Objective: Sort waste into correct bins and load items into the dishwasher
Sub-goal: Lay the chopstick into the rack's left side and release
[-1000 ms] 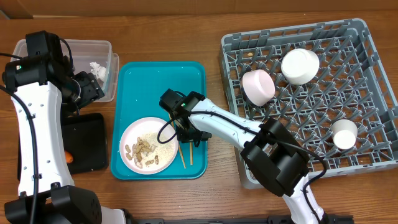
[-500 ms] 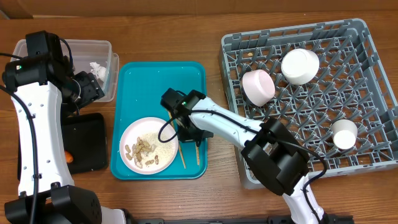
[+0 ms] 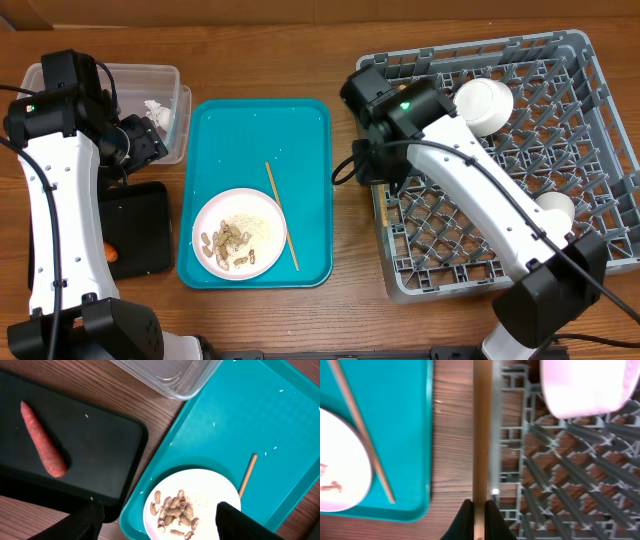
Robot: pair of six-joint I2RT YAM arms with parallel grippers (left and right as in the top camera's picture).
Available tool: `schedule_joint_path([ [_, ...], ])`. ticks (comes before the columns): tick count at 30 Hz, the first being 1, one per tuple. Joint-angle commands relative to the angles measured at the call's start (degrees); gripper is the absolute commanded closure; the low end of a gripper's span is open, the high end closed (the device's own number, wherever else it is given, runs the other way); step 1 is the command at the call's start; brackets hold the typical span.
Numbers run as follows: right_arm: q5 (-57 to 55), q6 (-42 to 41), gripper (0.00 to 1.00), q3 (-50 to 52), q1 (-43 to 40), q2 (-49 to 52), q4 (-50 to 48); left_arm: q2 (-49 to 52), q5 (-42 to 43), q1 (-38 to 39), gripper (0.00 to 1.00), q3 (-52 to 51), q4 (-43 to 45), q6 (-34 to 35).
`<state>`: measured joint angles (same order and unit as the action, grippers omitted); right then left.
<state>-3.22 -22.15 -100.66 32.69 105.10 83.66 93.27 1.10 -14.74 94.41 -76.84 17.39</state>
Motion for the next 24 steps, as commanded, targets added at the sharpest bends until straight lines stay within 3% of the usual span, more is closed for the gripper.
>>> schedule_joint_path([
  [1,-2.47,2.93,0.96,4.55,-1.42,1.36,-0.35,0.09,0.42,-0.07,0.26,0.57,0.15,-1.11],
  [10,-2.56,2.89,0.96,15.30,-2.45,1.36,-5.86,0.09,0.42,-0.07,0.26,0.57,0.20,-1.11],
  [11,-2.58,2.91,0.92,15.39,-2.45,1.36,-5.86,0.09,0.42,-0.07,0.26,0.57,0.17,-1.11],
  [14,-2.58,2.89,0.67,14.80,-2.45,1.09,-5.77,0.09,0.42,-0.07,0.26,0.57,0.17,-1.11],
  [16,-2.58,2.82,0.61,13.38,-2.45,0.72,-5.29,0.09,0.44,-0.07,0.26,0.57,0.17,-1.11],
  [21,-2.49,2.69,0.59,4.24,-2.32,-0.72,-4.48,0.09,0.44,-0.07,0.27,0.57,0.13,-1.11],
  [24,3.23,4.83,0.57,-0.50,-1.03,-0.74,-9.97,0.09,0.44,-0.07,0.26,0.57,0.00,-1.11],
])
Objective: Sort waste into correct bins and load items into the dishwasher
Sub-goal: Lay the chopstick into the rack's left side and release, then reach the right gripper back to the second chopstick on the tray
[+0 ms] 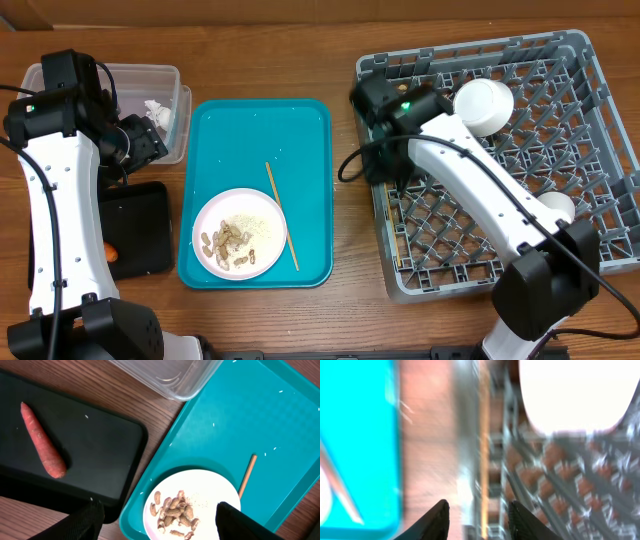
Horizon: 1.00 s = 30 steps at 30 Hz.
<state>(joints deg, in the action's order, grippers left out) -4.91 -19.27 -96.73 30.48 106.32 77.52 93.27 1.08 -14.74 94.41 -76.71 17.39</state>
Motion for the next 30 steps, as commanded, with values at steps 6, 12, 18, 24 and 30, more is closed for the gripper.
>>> schedule_joint_path([
  [6,12.85,2.58,0.54,-3.61,5.79,0.87,-13.49,0.09,0.46,-0.07,0.26,0.57,-0.20,-1.11],
  [12,12.92,2.60,0.49,-3.61,12.13,8.83,-20.59,0.09,0.46,-0.07,0.26,0.57,-0.28,-1.11],
  [18,10.23,1.20,0.49,-3.61,16.55,18.21,-28.70,0.09,0.44,-0.07,0.26,0.57,-0.52,-1.11],
  [24,4.20,0.37,0.49,-3.61,17.42,22.80,-32.68,0.09,0.46,-0.07,0.26,0.57,-0.57,-1.11],
  [30,2.40,-0.50,0.56,-3.61,17.46,26.27,-32.44,0.09,0.44,-0.07,0.26,0.57,-0.48,-1.11],
])
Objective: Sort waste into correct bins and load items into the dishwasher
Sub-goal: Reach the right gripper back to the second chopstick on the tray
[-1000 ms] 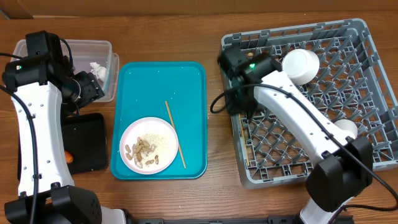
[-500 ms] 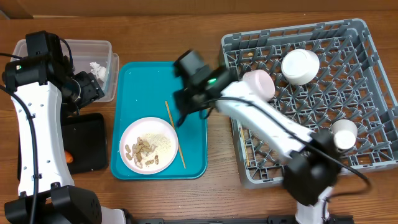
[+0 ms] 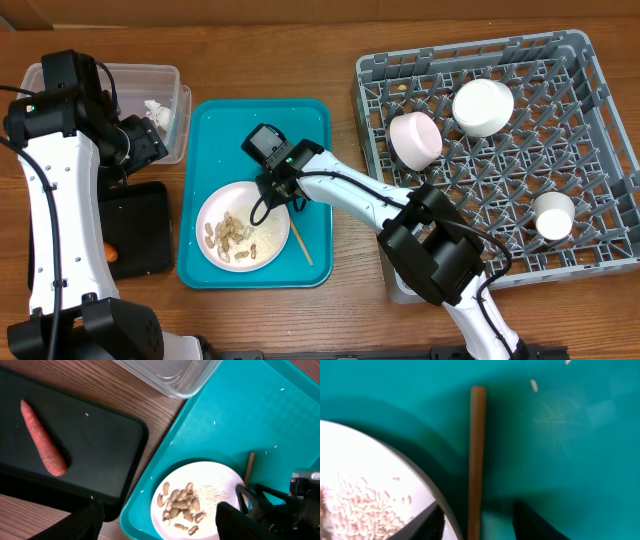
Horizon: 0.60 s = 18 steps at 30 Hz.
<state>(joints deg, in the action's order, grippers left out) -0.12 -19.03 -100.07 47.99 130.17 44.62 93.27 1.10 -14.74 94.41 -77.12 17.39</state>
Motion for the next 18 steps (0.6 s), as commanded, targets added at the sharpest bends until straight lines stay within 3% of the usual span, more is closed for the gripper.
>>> schedule_joint_path([
  [1,-2.43,-0.70,0.61,-0.24,-0.04,2.82,1.57,0.09,0.44,-0.07,0.26,0.57,-0.07,-1.11],
  [10,-2.80,-0.70,0.63,-0.92,-0.04,3.04,4.24,0.09,0.42,-0.07,0.26,0.57,0.02,-1.11],
  [18,-6.86,-0.48,0.53,-12.11,-0.57,2.80,14.14,0.09,0.42,-0.07,0.26,0.57,0.02,-1.11],
])
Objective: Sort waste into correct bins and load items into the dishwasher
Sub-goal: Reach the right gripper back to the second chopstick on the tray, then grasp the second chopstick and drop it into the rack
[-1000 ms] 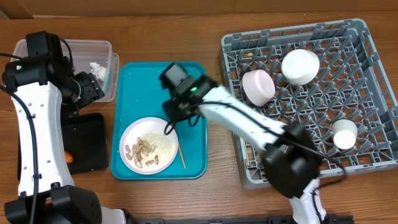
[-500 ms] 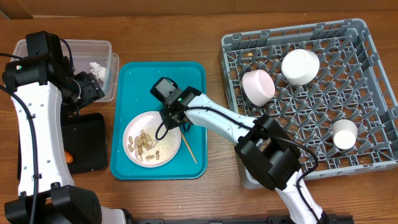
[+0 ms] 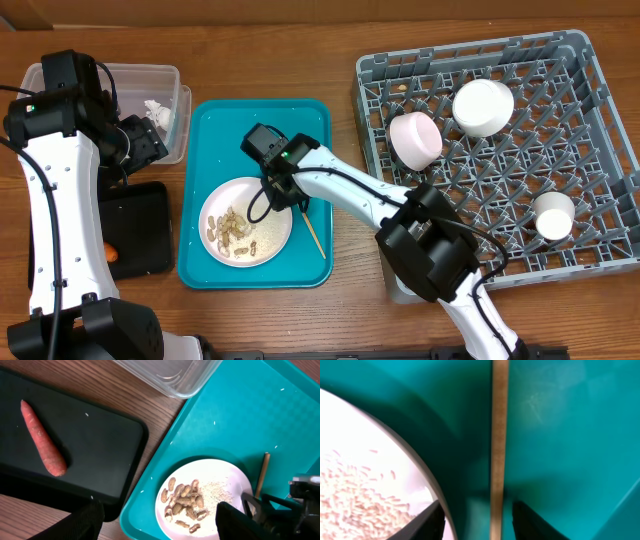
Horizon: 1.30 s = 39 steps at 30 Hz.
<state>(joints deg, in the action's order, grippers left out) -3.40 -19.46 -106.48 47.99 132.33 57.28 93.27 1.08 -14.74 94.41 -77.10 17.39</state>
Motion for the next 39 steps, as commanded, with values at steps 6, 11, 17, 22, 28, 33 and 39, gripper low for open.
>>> schedule_joint_path([
  [6,-5.60,0.22,0.51,-14.49,-2.73,0.63,7.32,0.09,0.44,-0.07,0.26,0.57,0.00,-1.11],
  [11,-5.44,0.15,0.52,-14.29,-5.33,0.63,10.29,0.09,0.42,-0.07,0.26,0.57,0.04,-1.11],
  [17,2.43,0.87,0.53,-10.45,-6.78,0.66,12.74,0.09,0.44,-0.07,0.25,0.57,0.22,-1.11],
  [22,7.23,0.87,0.55,-5.97,-5.20,0.66,13.20,0.09,0.42,-0.07,0.25,0.57,0.20,-1.14],
  [28,8.04,0.83,0.54,-3.67,-1.09,0.66,13.84,0.09,0.42,-0.07,0.25,0.57,0.24,-1.11],
  [33,8.00,0.83,0.54,-3.48,0.87,0.66,13.92,0.09,0.44,-0.07,0.25,0.57,0.17,-1.11],
  [39,3.76,-1.68,0.54,0.57,0.98,0.66,12.00,0.09,0.44,-0.07,0.25,0.57,-0.02,-1.14],
])
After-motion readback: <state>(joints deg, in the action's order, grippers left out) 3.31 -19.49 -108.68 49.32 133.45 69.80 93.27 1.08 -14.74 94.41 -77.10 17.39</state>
